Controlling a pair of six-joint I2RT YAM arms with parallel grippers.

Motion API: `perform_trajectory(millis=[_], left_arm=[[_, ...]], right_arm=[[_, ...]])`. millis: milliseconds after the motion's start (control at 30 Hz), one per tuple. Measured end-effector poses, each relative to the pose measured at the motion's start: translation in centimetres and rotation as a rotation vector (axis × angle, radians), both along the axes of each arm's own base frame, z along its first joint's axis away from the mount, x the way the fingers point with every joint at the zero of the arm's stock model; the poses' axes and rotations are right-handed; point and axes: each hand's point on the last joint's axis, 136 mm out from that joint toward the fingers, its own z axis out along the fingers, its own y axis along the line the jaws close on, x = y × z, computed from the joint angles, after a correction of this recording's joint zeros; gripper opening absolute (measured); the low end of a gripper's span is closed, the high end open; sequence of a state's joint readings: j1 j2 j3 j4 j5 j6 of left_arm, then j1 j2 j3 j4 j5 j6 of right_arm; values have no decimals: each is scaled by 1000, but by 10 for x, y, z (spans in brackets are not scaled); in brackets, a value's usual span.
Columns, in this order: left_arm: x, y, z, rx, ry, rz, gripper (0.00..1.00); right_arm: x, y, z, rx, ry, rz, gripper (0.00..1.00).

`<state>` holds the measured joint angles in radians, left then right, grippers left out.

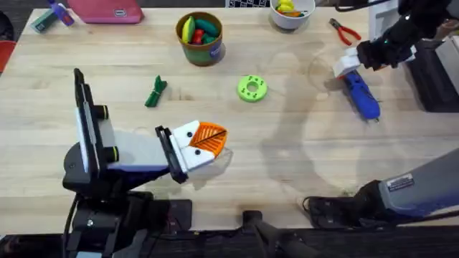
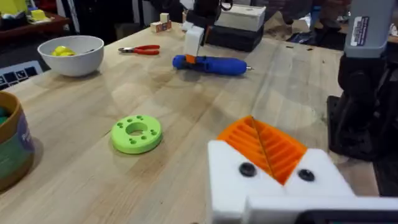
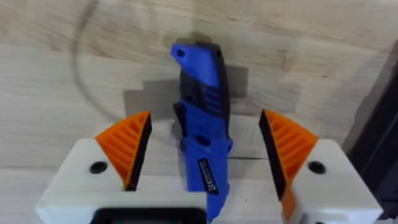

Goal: Pick up the gripper from the table and insert it into the empty holder that is missing its gripper. Then pick up a screw, insert it into the mounting hole, and use the screwdriver to tighten it. Finally, clean up the table by picking up the vegetable and placing it into the bucket.

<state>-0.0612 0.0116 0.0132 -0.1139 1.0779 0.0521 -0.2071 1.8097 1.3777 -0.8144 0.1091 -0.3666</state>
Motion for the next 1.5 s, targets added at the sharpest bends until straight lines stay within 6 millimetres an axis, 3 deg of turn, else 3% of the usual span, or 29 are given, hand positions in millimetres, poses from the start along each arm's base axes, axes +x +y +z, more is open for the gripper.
perform_trajectory(millis=[300, 367, 533, 700, 1167, 1300, 1500], left_arm=[[0, 0, 0, 0, 0, 0, 7], [0, 0, 0, 0, 0, 0, 7], [0, 0, 0, 0, 0, 0, 7], [0, 0, 0, 0, 0, 0, 7], [0, 0, 0, 0, 0, 0, 7], [0, 0, 0, 0, 0, 0, 7], [0, 0, 0, 0, 0, 0, 7]], right_arm=[[-4, -11, -32, 2, 80, -6, 918], [-4, -12, -36, 2, 90, -6, 865], [-2, -11, -45, 8, 98, 0, 562], [3, -13, -48, 5, 99, 4, 44], [5, -7, -45, -8, 97, 11, 22], [8, 10, -20, -8, 38, -2, 22], [8, 47, 76, 4, -211, -31, 22]])
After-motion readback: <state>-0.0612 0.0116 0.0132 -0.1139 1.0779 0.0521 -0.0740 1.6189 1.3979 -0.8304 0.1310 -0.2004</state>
